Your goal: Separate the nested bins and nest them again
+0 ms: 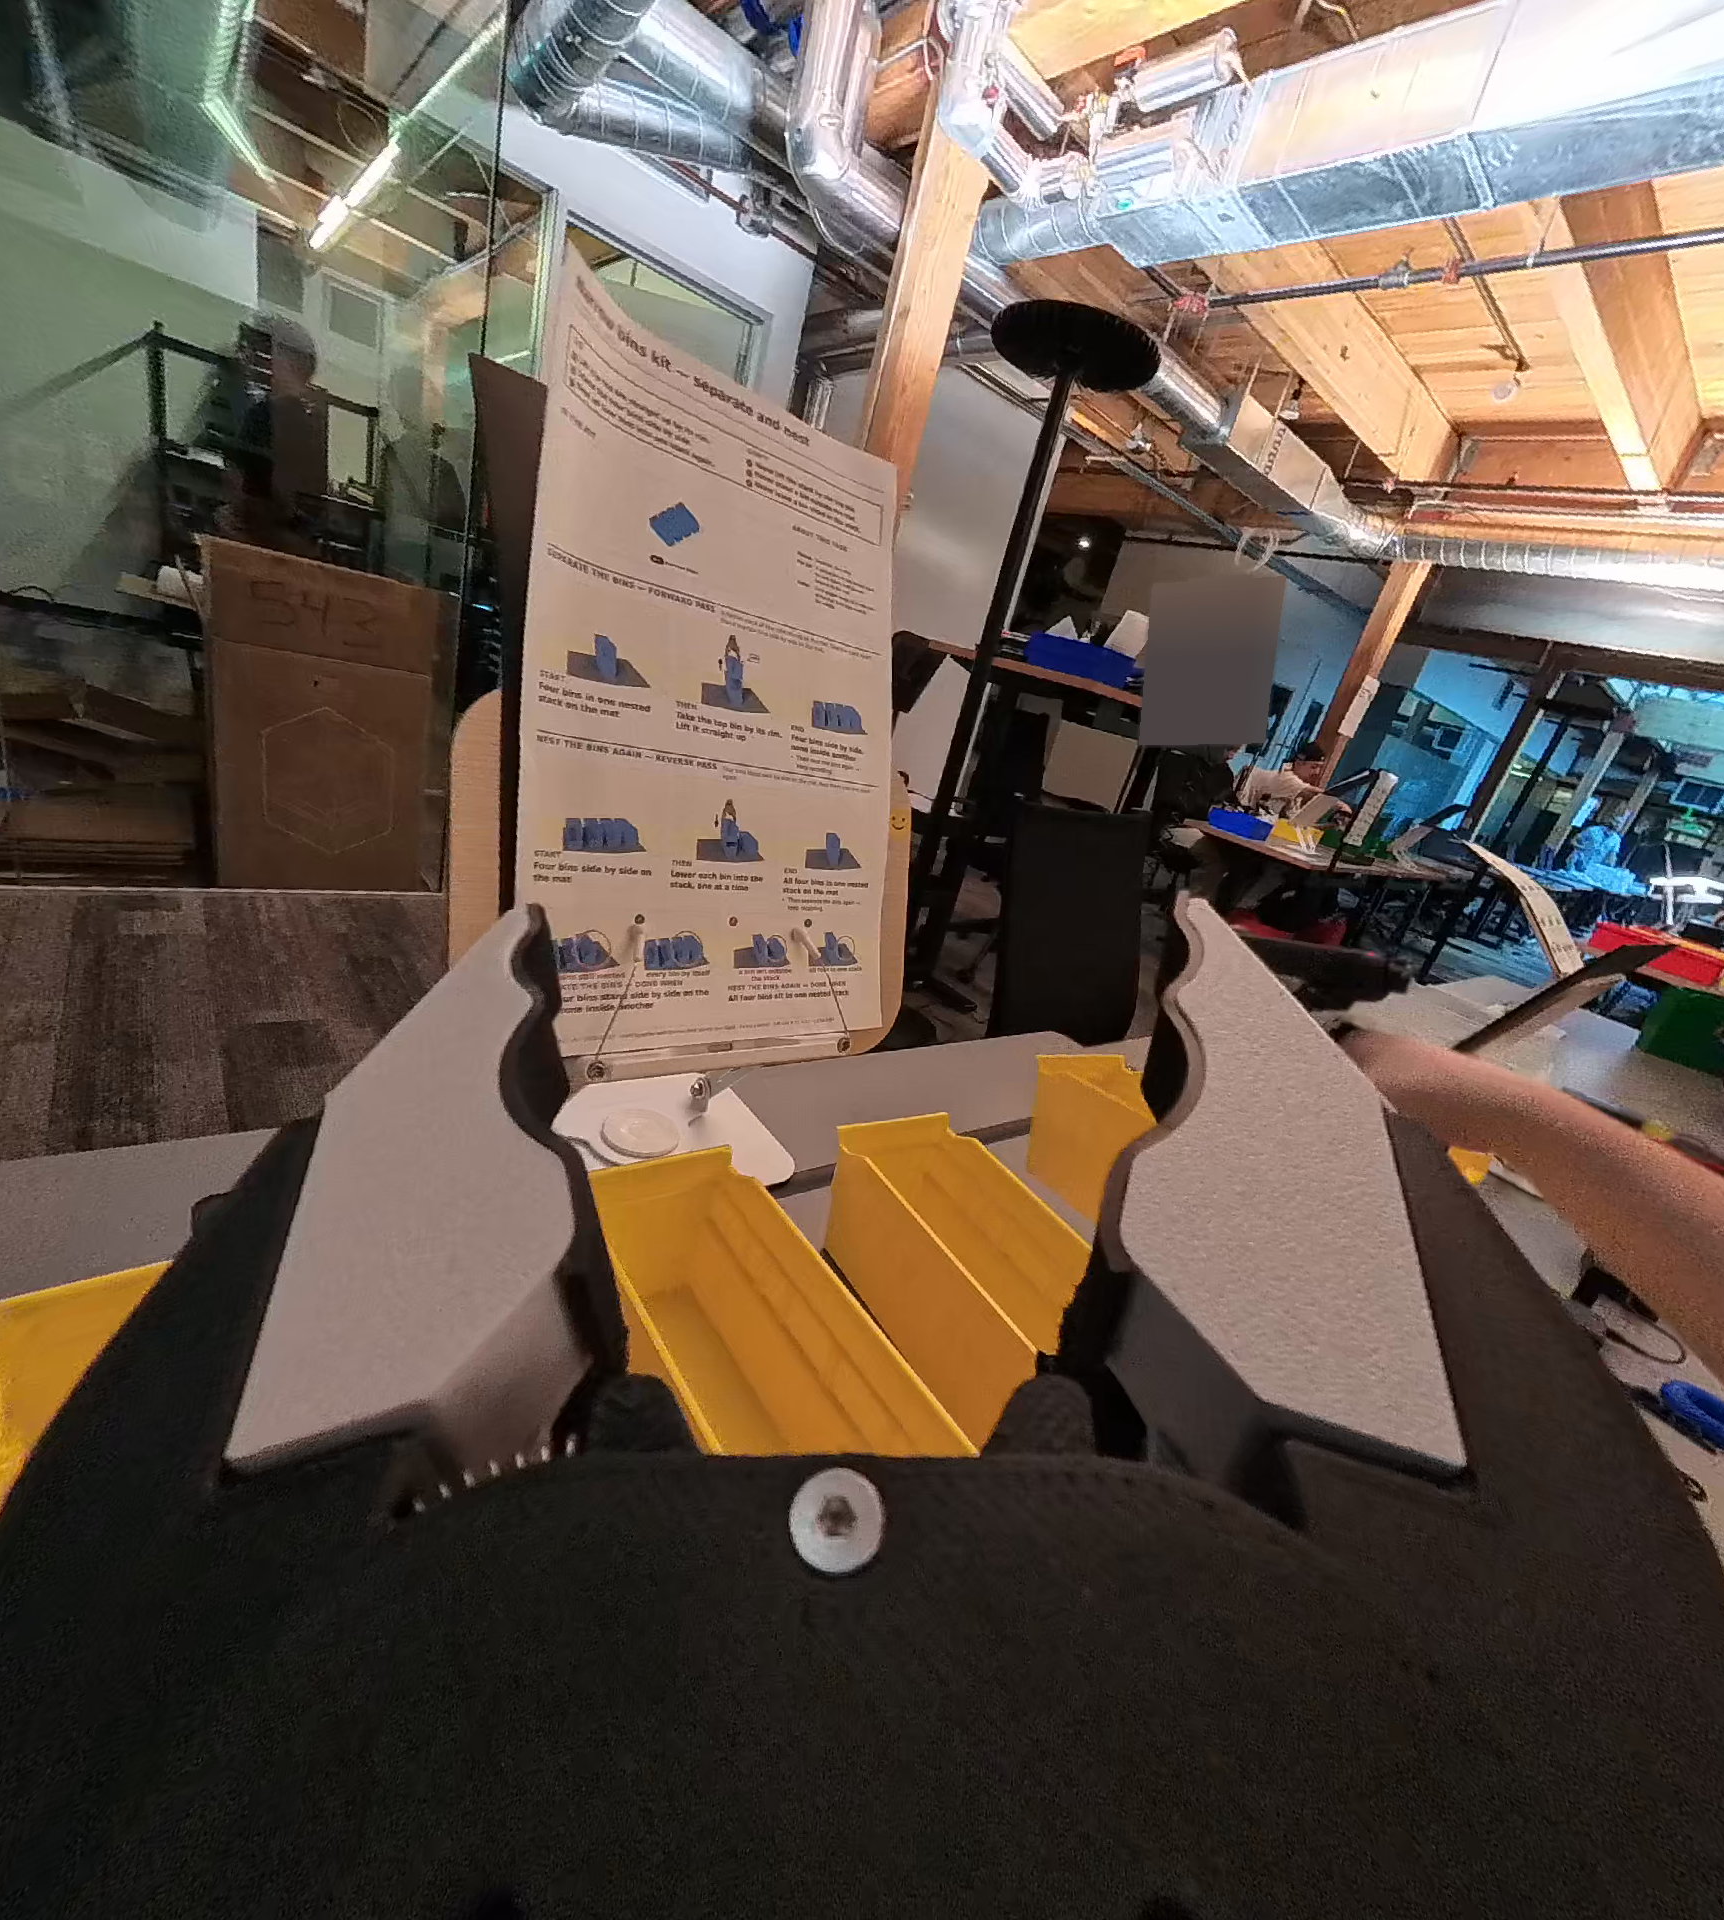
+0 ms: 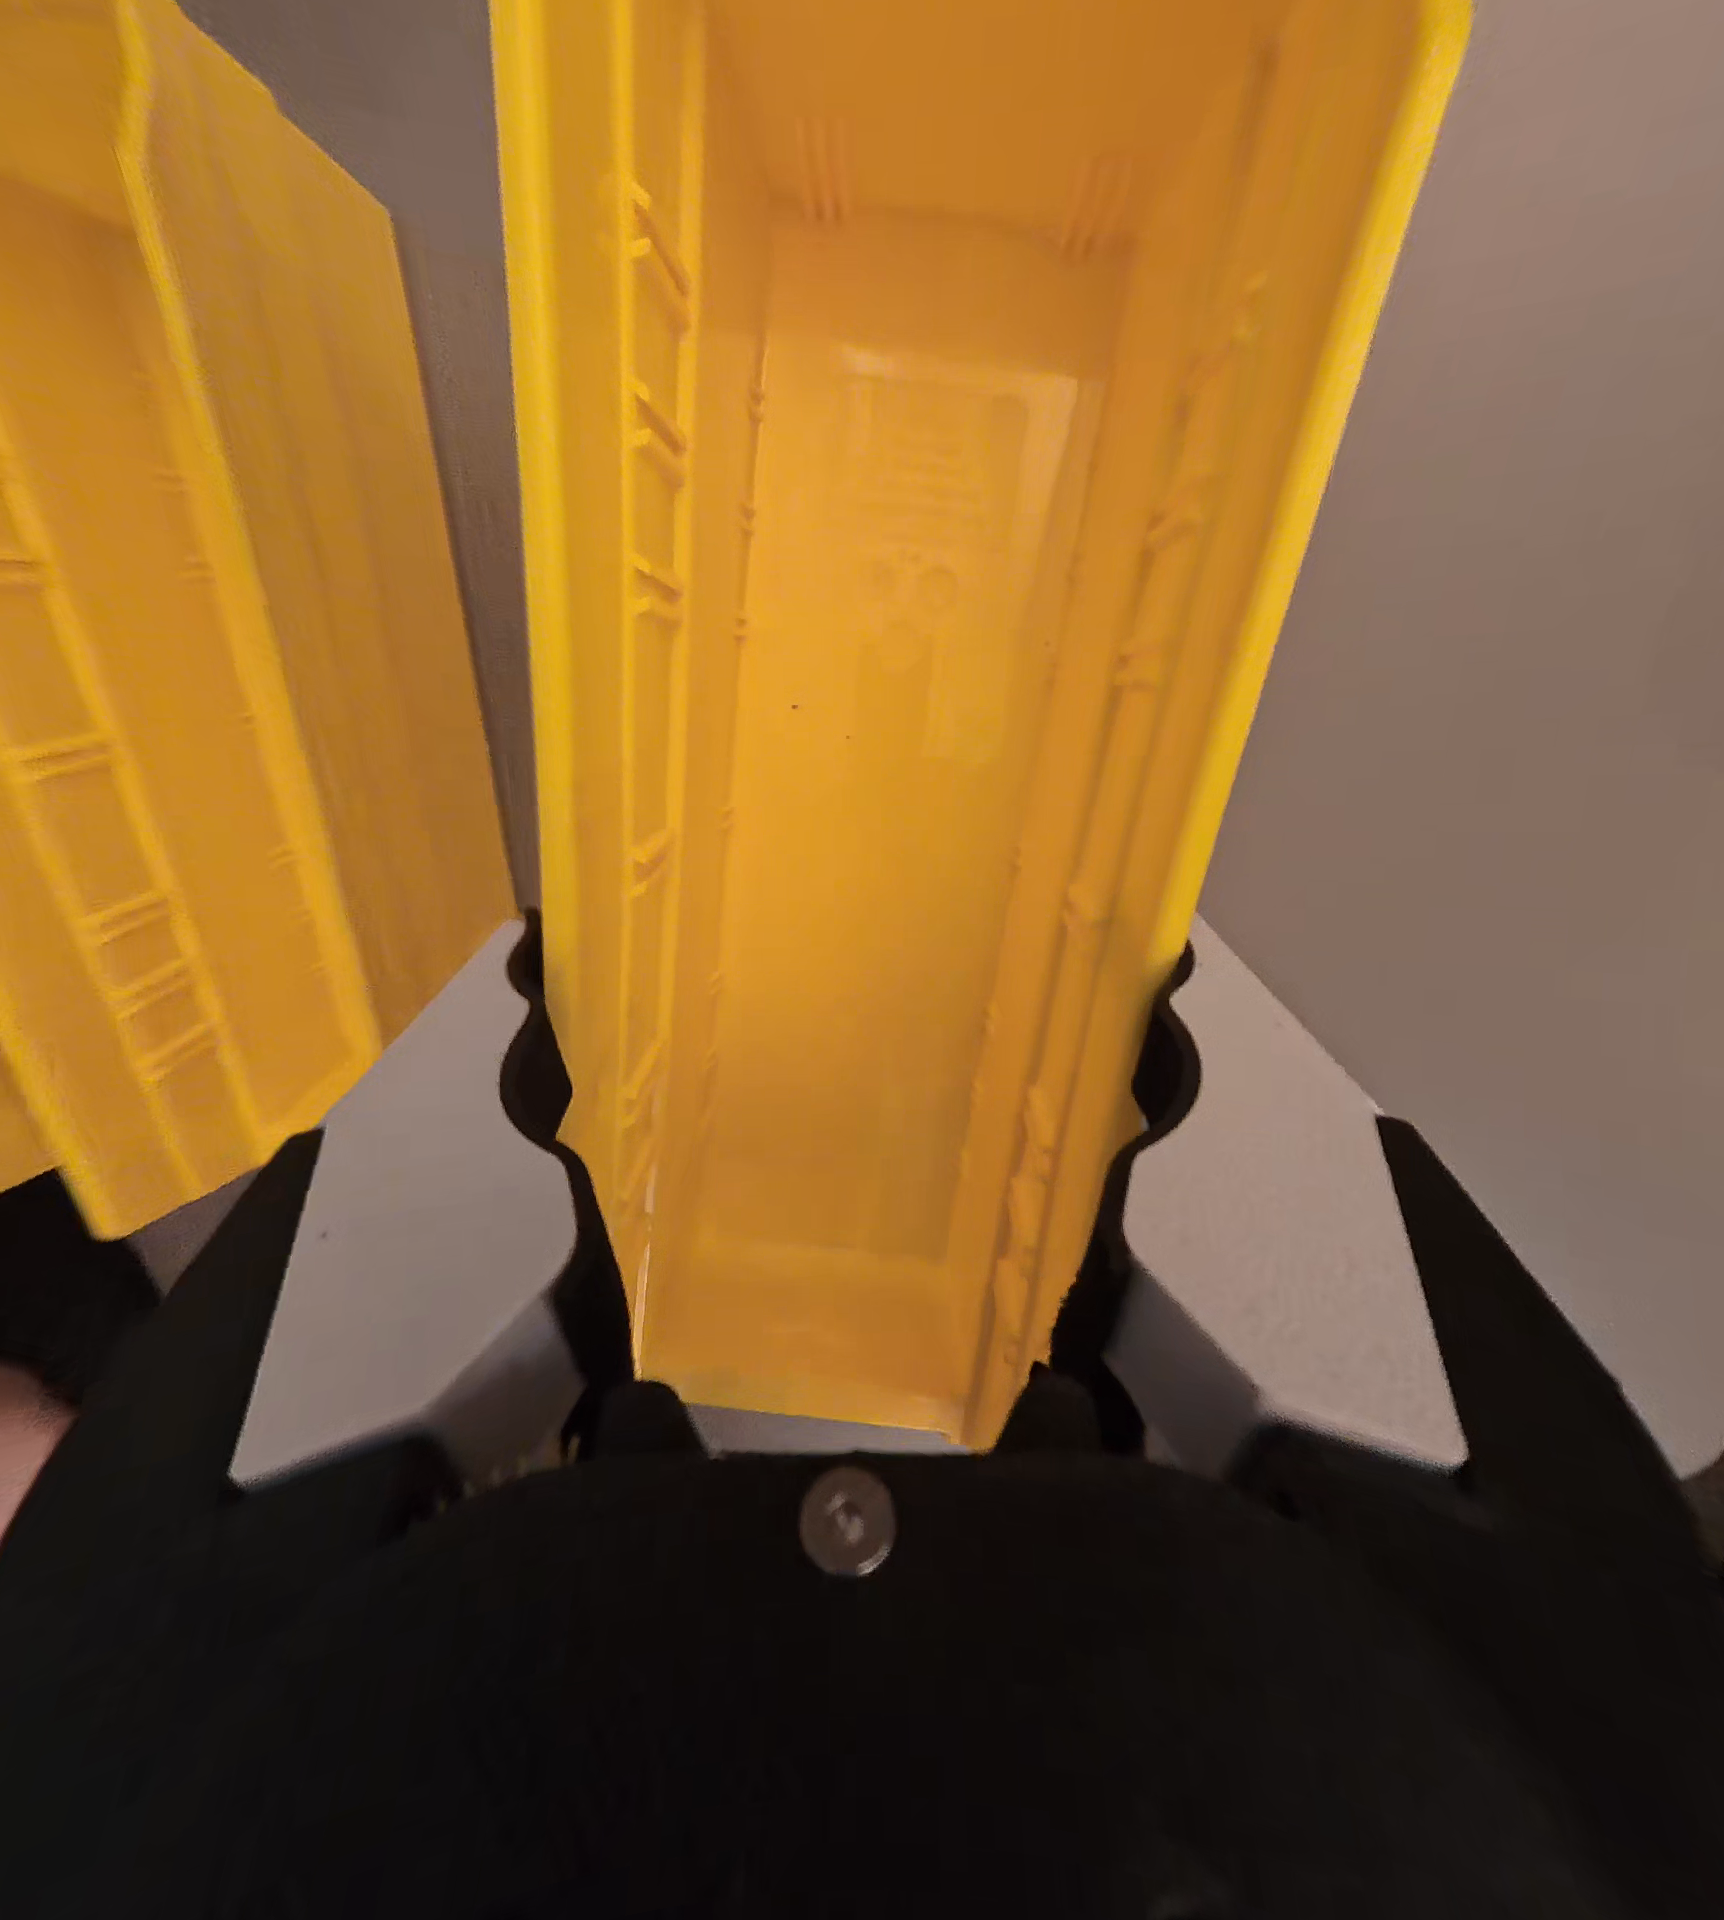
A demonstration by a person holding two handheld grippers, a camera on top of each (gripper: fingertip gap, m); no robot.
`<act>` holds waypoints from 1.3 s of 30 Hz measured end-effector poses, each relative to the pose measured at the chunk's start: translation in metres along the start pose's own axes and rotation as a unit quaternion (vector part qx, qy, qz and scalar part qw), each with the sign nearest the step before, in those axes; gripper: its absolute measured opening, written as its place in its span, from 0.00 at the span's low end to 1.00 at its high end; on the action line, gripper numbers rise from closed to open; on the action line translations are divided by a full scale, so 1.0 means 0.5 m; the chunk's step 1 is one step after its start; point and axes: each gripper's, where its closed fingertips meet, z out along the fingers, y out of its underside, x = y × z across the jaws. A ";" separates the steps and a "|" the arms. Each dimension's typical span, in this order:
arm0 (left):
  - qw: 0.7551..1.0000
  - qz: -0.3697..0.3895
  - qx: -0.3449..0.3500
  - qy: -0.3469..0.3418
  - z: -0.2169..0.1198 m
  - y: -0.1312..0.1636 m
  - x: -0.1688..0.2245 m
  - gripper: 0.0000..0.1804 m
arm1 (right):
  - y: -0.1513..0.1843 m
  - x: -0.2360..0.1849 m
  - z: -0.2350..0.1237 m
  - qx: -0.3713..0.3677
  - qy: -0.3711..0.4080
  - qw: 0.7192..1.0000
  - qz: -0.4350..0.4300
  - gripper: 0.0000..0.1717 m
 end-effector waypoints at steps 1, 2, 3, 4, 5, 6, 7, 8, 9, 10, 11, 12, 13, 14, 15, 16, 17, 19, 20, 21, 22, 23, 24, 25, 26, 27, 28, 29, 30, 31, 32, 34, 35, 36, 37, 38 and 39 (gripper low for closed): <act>1.000 0.001 -0.002 0.003 0.002 0.002 0.005 0.63 | 0.000 0.005 0.020 -0.001 0.004 1.000 -0.006 0.66; 1.000 0.001 -0.004 0.006 0.005 0.003 0.009 0.63 | -0.001 0.008 0.039 -0.002 0.009 1.000 -0.015 0.66; 1.000 0.000 -0.006 0.010 0.007 0.006 0.014 0.63 | -0.001 0.011 0.056 -0.004 0.015 1.000 -0.027 0.67; 1.000 -0.001 -0.009 0.013 0.009 0.008 0.017 0.63 | 0.000 0.013 0.072 -0.008 0.024 0.999 -0.036 0.67; 1.000 -0.001 -0.012 0.014 0.012 0.010 0.020 0.63 | 0.001 0.016 0.086 -0.011 0.033 0.998 -0.042 0.67; 1.000 0.000 -0.014 0.015 0.014 0.012 0.022 0.63 | 0.000 0.018 0.097 -0.012 0.040 0.998 -0.048 0.67; 1.000 0.001 -0.015 0.015 0.016 0.014 0.024 0.63 | -0.001 0.019 0.108 -0.011 0.044 0.997 -0.055 0.67; 1.000 0.003 -0.017 0.014 0.019 0.015 0.026 0.63 | 0.000 0.018 0.116 -0.013 0.046 0.997 -0.060 0.67; 1.000 0.005 -0.018 0.013 0.022 0.017 0.028 0.63 | -0.002 0.014 0.121 -0.010 0.041 0.997 -0.060 0.68; 1.000 0.008 -0.021 0.013 0.025 0.020 0.031 0.63 | -0.003 0.013 0.121 -0.007 0.040 0.998 -0.056 0.68; 1.000 0.011 -0.023 0.012 0.028 0.022 0.034 0.63 | -0.004 0.009 0.123 -0.004 0.036 0.998 -0.056 0.70; 1.000 0.013 -0.026 0.011 0.032 0.025 0.036 0.63 | -0.002 0.005 0.126 -0.006 0.030 0.998 -0.052 0.72; 0.999 0.015 -0.029 0.010 0.037 0.029 0.038 0.63 | 0.003 0.003 0.127 -0.010 0.026 0.999 -0.042 0.74; 0.999 0.018 -0.033 0.009 0.041 0.033 0.040 0.63 | 0.009 0.002 0.127 -0.018 0.023 0.999 -0.033 0.75; 0.999 0.020 -0.037 0.007 0.046 0.037 0.042 0.64 | 0.010 0.001 0.127 -0.018 0.021 0.999 -0.035 0.75; 0.999 0.021 -0.040 0.005 0.050 0.041 0.045 0.64 | 0.008 0.000 0.126 -0.016 0.018 0.999 -0.039 0.76; 0.999 0.023 -0.043 0.005 0.054 0.044 0.048 0.64 | 0.006 -0.001 0.122 -0.011 0.014 0.999 -0.043 0.76; 0.998 0.028 -0.049 0.006 0.062 0.051 0.057 0.65 | -0.006 -0.003 0.106 0.009 0.002 0.998 -0.058 0.76; 0.998 0.030 -0.053 0.011 0.066 0.056 0.066 0.65 | -0.014 -0.004 0.093 0.023 -0.005 0.998 -0.065 0.76; 0.998 0.030 -0.058 0.019 0.070 0.061 0.077 0.65 | -0.020 -0.006 0.076 0.039 -0.014 0.997 -0.071 0.76; 0.997 0.029 -0.064 0.031 0.073 0.066 0.093 0.65 | -0.028 -0.009 0.057 0.056 -0.023 0.995 -0.080 0.76; 0.996 0.028 -0.068 0.046 0.077 0.071 0.112 0.65 | -0.036 -0.014 0.035 0.076 -0.034 0.993 -0.088 0.76; 0.995 0.029 -0.071 0.059 0.081 0.075 0.131 0.65 | -0.044 -0.019 0.012 0.098 -0.050 0.990 -0.089 0.76; 0.994 0.036 -0.077 0.066 0.087 0.083 0.147 0.65 | -0.053 -0.027 -0.014 0.125 -0.073 0.985 -0.089 0.76; 0.993 0.047 -0.087 0.067 0.093 0.093 0.160 0.65 | -0.066 -0.037 -0.042 0.158 -0.097 0.978 -0.091 0.75; 0.991 0.060 -0.100 0.063 0.101 0.107 0.168 0.65 | -0.080 -0.043 -0.073 0.196 -0.116 0.969 -0.096 0.75; 0.989 0.073 -0.115 0.058 0.109 0.122 0.174 0.66 | -0.094 -0.048 -0.106 0.239 -0.129 0.957 -0.103 0.74; 0.987 0.082 -0.129 0.052 0.116 0.136 0.177 0.66 | -0.109 -0.052 -0.143 0.287 -0.140 0.941 -0.113 0.74; 0.985 0.088 -0.143 0.045 0.124 0.151 0.177 0.67 | -0.123 -0.056 -0.185 0.343 -0.150 0.918 -0.127 0.73; 0.983 0.091 -0.157 0.037 0.132 0.166 0.172 0.67 | -0.134 -0.055 -0.229 0.403 -0.152 0.892 -0.137 0.73; 0.981 0.091 -0.172 0.026 0.139 0.181 0.163 0.67 | -0.141 -0.050 -0.275 0.463 -0.151 0.861 -0.145 0.73; 0.974 0.090 -0.206 0.004 0.149 0.214 0.144 0.69 | -0.140 -0.039 -0.357 0.573 -0.151 0.790 -0.158 0.73; 0.971 0.090 -0.221 -0.005 0.153 0.230 0.136 0.69 | -0.133 -0.033 -0.388 0.615 -0.154 0.756 -0.160 0.72; 0.968 0.092 -0.232 -0.015 0.158 0.242 0.127 0.69 | -0.127 -0.025 -0.413 0.650 -0.159 0.725 -0.162 0.72; 0.966 0.094 -0.241 -0.028 0.163 0.254 0.116 0.69 | -0.124 -0.016 -0.432 0.677 -0.164 0.699 -0.161 0.73; 0.962 0.096 -0.251 -0.041 0.167 0.266 0.105 0.69 | -0.123 -0.007 -0.437 0.685 -0.172 0.689 -0.161 0.73; 0.958 0.097 -0.263 -0.056 0.171 0.280 0.093 0.69 | -0.124 0.004 -0.431 0.685 -0.177 0.688 -0.160 0.73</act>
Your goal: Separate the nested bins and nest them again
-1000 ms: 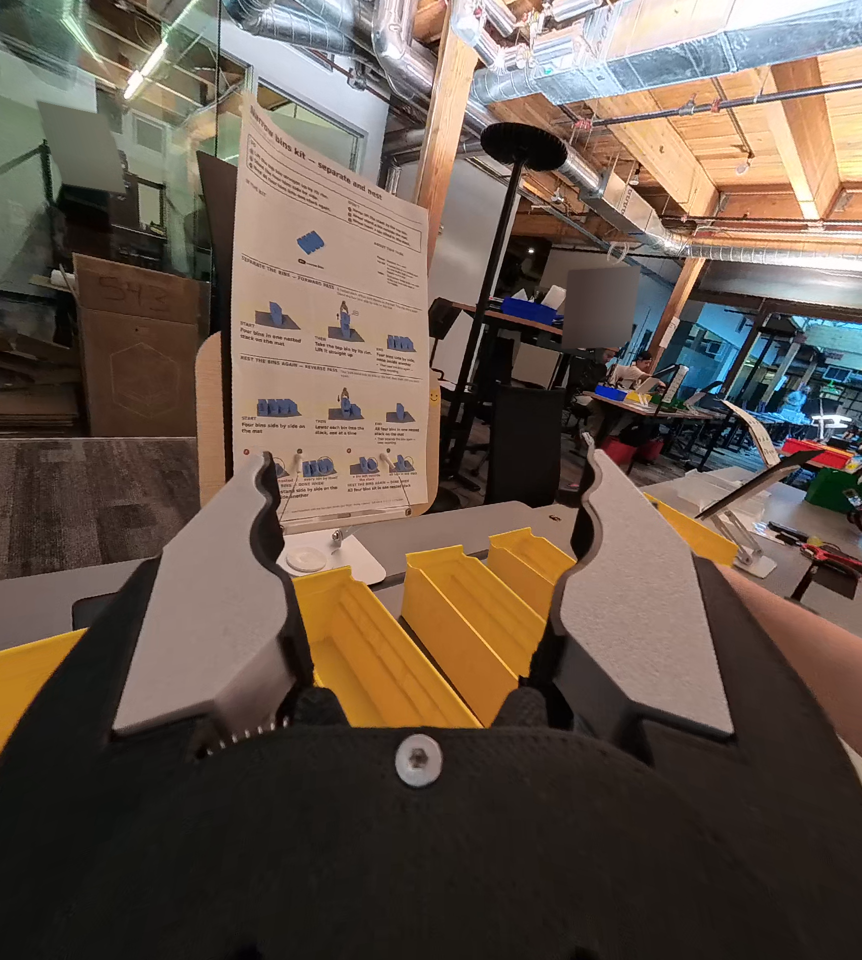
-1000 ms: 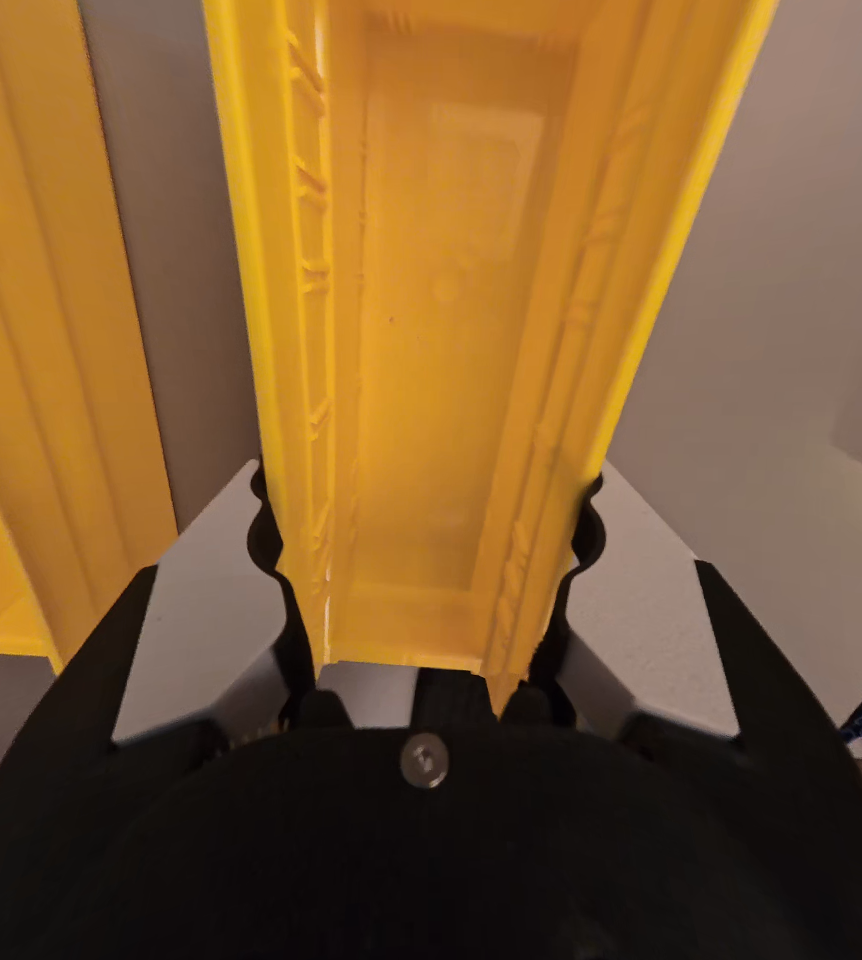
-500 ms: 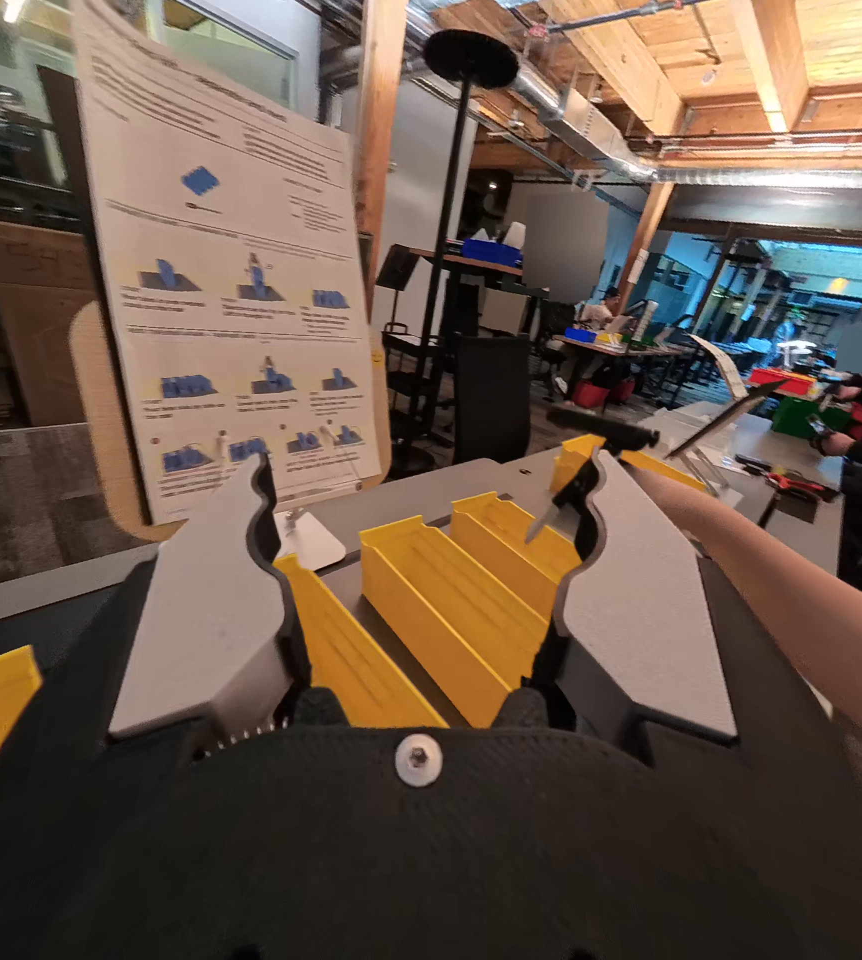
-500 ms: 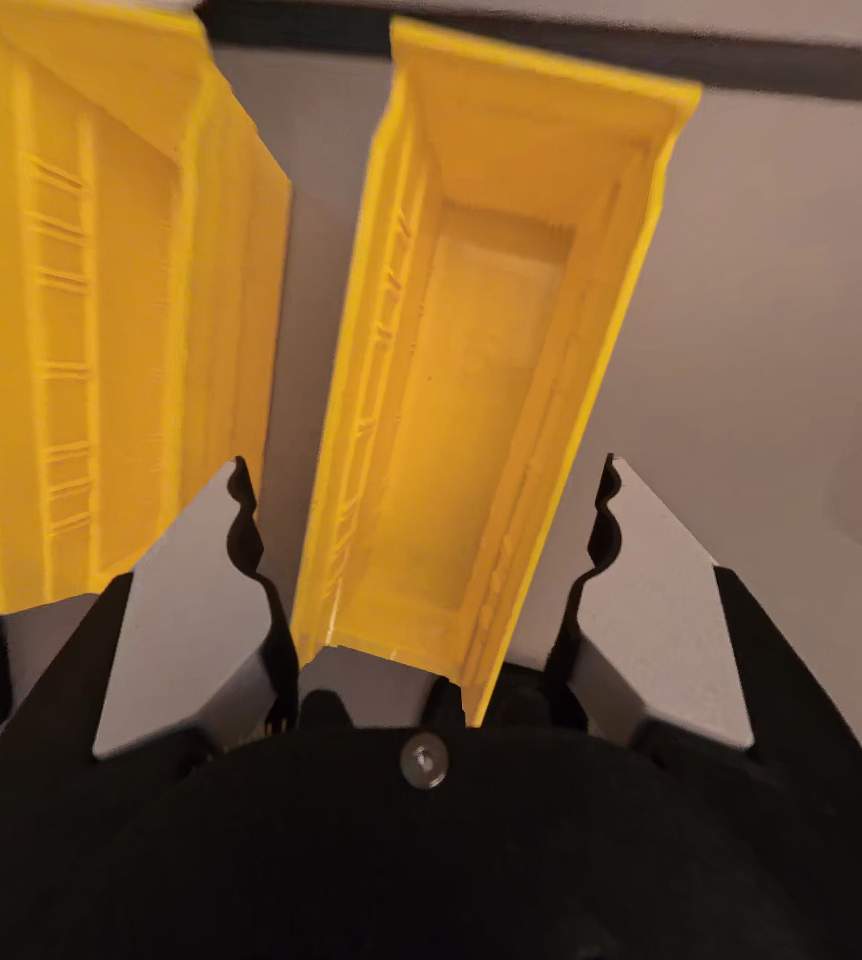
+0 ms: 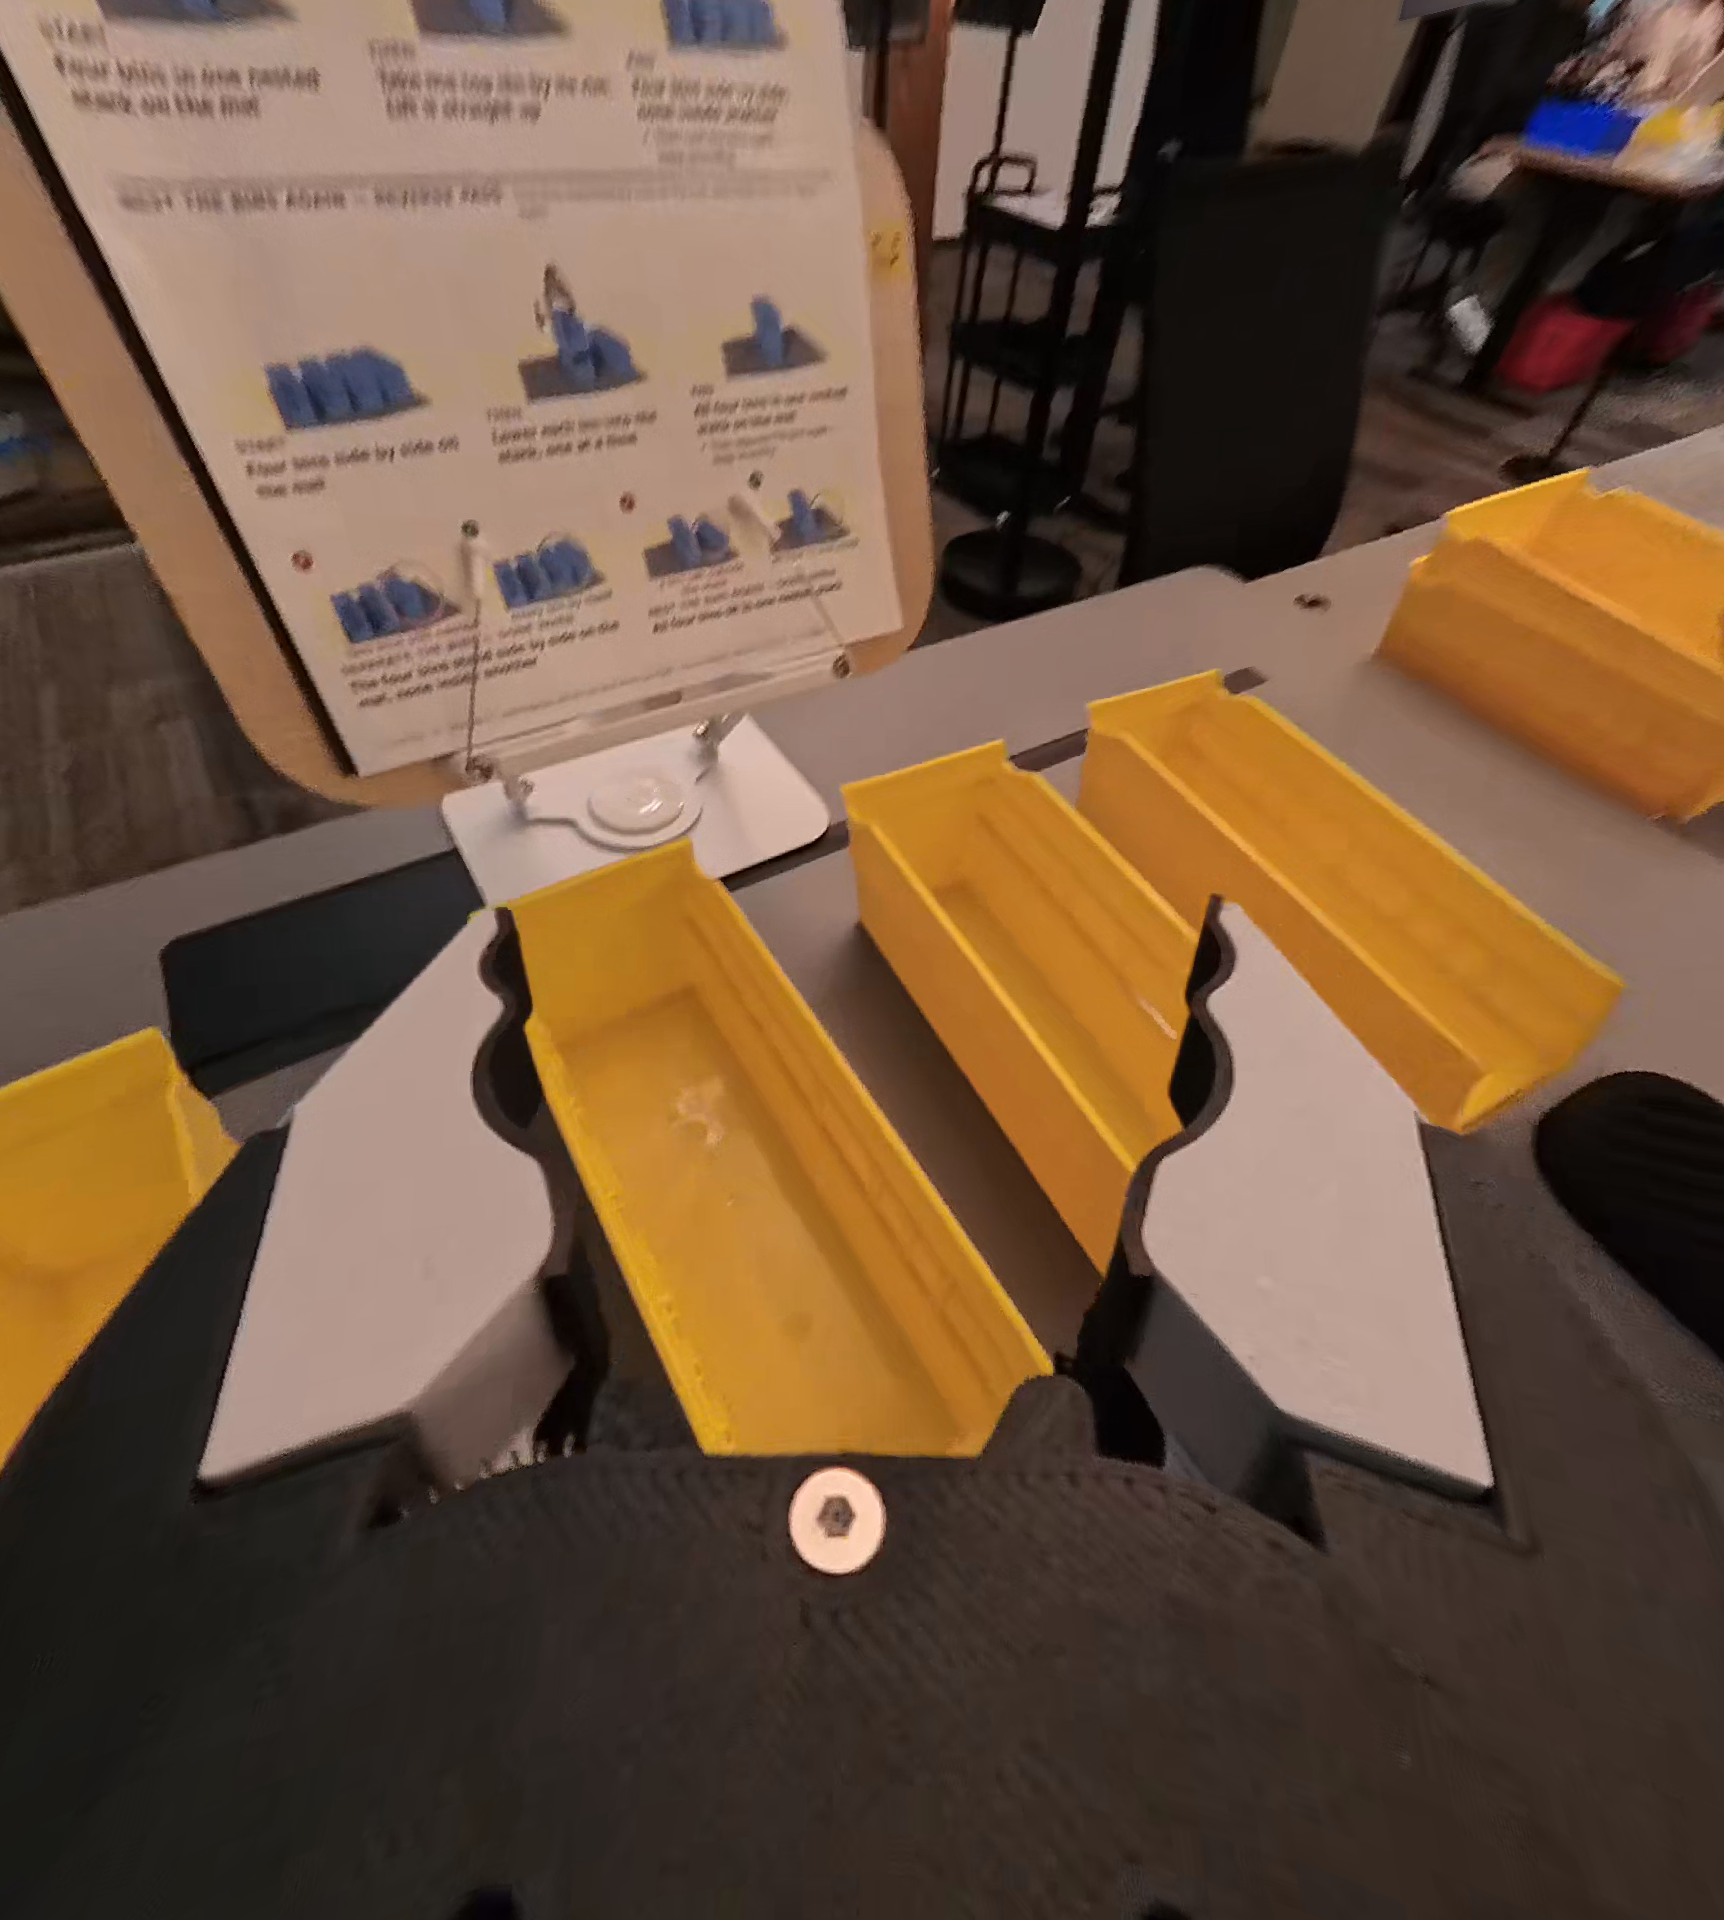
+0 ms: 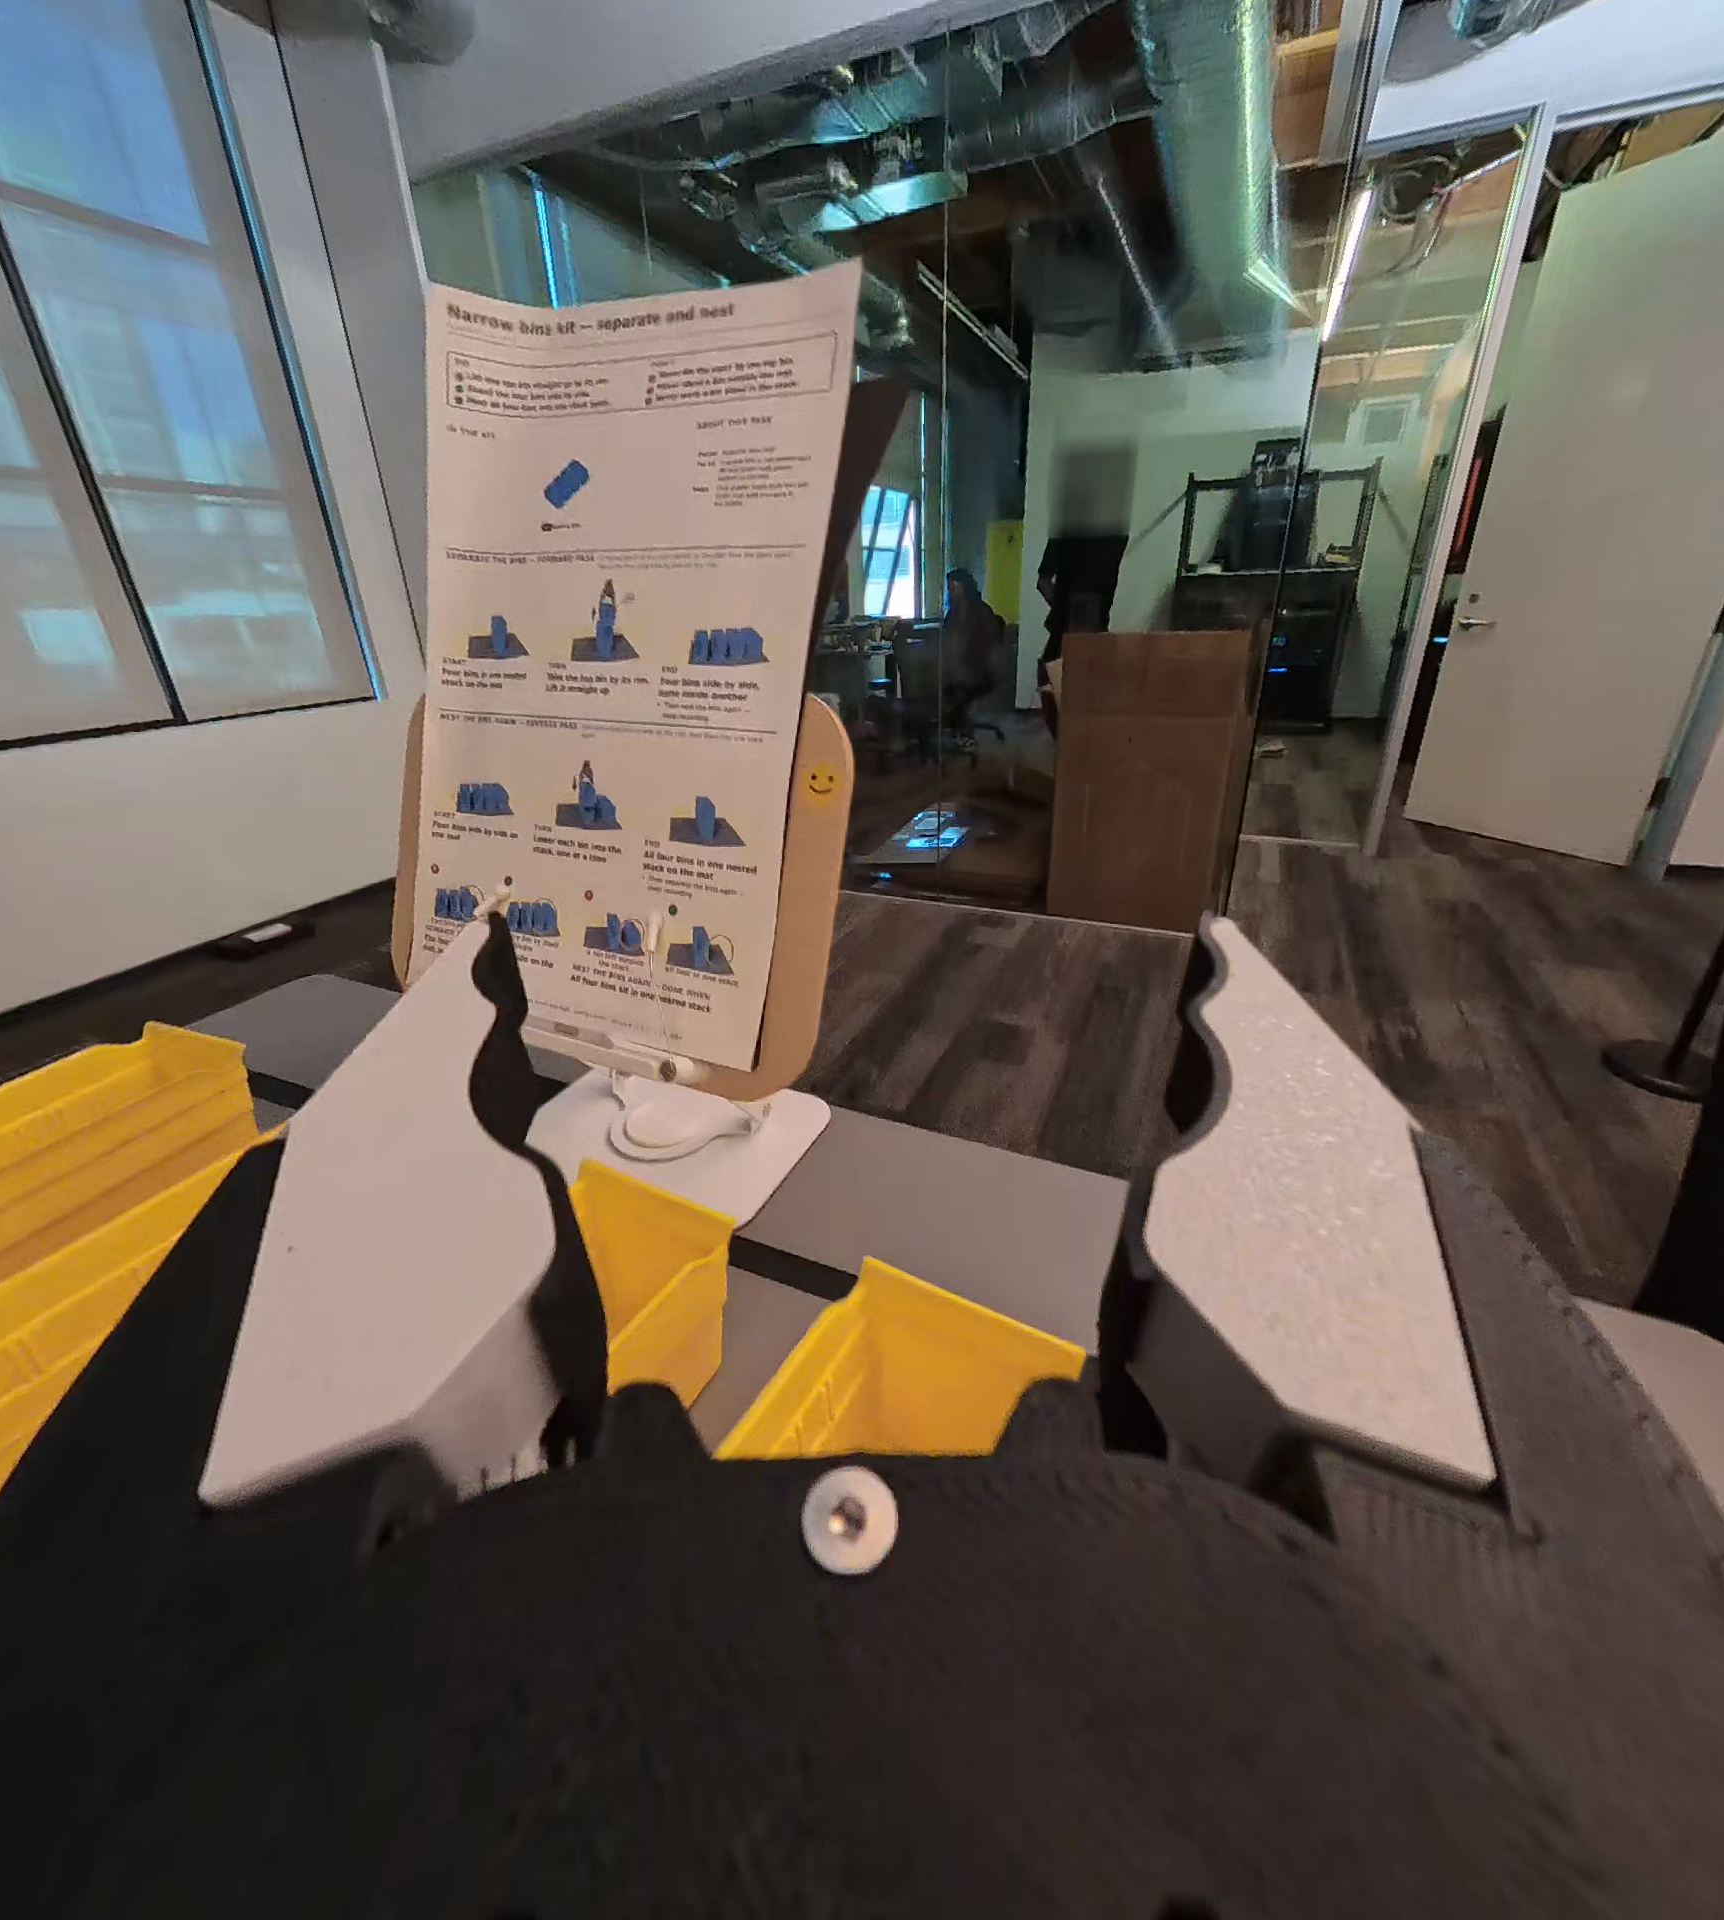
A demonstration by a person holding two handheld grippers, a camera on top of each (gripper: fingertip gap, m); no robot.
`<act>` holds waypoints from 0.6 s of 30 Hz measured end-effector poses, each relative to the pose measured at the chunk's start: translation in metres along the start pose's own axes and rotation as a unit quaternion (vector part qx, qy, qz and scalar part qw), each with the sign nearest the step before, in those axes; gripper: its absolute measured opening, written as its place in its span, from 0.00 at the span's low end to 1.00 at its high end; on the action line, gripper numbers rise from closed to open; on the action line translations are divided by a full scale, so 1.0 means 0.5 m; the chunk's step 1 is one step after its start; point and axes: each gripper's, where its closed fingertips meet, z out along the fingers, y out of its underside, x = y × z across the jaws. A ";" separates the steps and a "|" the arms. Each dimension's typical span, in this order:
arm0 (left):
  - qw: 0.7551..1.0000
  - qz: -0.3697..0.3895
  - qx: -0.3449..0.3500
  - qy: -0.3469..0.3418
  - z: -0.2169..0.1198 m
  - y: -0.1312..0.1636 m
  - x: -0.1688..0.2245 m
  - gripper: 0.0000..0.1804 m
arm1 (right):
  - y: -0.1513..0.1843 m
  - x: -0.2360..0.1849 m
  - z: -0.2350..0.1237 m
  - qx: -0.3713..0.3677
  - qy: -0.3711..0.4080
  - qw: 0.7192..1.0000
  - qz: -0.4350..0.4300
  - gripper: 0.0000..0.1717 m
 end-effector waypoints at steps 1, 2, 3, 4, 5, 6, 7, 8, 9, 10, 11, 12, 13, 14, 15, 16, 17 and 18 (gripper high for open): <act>1.000 -0.008 -0.020 -0.009 0.013 0.017 -0.005 0.68 | 0.016 0.014 -0.005 -0.004 0.002 1.000 0.006 0.73; 0.999 -0.021 -0.050 -0.004 0.028 0.041 -0.001 0.66 | 0.034 0.029 -0.011 0.002 0.007 1.000 0.010 0.72; 0.996 -0.029 -0.078 0.008 0.043 0.066 0.008 0.67 | 0.036 0.047 -0.011 0.033 0.014 0.999 0.003 0.67; 0.995 -0.031 -0.096 0.003 0.058 0.086 0.008 0.69 | 0.046 0.063 -0.004 0.035 0.016 0.999 0.001 0.67; 0.994 -0.026 -0.109 -0.016 0.072 0.104 -0.002 0.70 | 0.071 0.081 0.004 0.004 0.023 1.000 0.010 0.68; 0.991 -0.020 -0.124 -0.036 0.084 0.125 -0.015 0.72 | 0.091 0.090 0.008 -0.021 0.020 0.999 0.027 0.68; 0.988 -0.021 -0.142 -0.057 0.095 0.146 -0.028 0.75 | 0.100 0.090 0.009 -0.025 0.008 0.999 0.046 0.68; 0.983 -0.028 -0.163 -0.075 0.105 0.167 -0.041 0.78 | 0.102 0.087 0.010 -0.015 -0.006 0.998 0.068 0.66; 0.978 -0.033 -0.184 -0.088 0.114 0.186 -0.053 0.81 | 0.105 0.084 0.011 -0.004 -0.021 0.996 0.092 0.64; 0.972 -0.038 -0.206 -0.102 0.122 0.203 -0.067 0.83 | 0.111 0.082 0.015 0.002 -0.036 0.992 0.119 0.64; 0.965 -0.044 -0.229 -0.117 0.128 0.220 -0.080 0.84 | 0.120 0.078 0.020 -0.003 -0.054 0.988 0.148 0.64; 0.959 -0.050 -0.249 -0.128 0.134 0.234 -0.090 0.85 | 0.127 0.072 0.025 -0.012 -0.074 0.982 0.171 0.64; 0.952 -0.055 -0.268 -0.137 0.139 0.248 -0.098 0.85 | 0.132 0.067 0.028 -0.021 -0.090 0.978 0.185 0.64; 0.946 -0.063 -0.285 -0.143 0.142 0.261 -0.100 0.86 | 0.134 0.066 0.029 -0.025 -0.095 0.977 0.191 0.64; 0.939 -0.069 -0.302 -0.149 0.144 0.274 -0.102 0.86 | 0.133 0.067 0.028 -0.025 -0.095 0.976 0.192 0.64; 0.933 -0.075 -0.317 -0.155 0.147 0.286 -0.102 0.87 | 0.129 0.066 0.027 -0.022 -0.096 0.977 0.191 0.64; 0.927 -0.080 -0.329 -0.161 0.150 0.295 -0.104 0.87 | 0.124 0.065 0.025 -0.019 -0.098 0.976 0.192 0.64; 0.923 -0.084 -0.336 -0.170 0.153 0.302 -0.109 0.88 | 0.117 0.062 0.022 -0.016 -0.103 0.975 0.195 0.64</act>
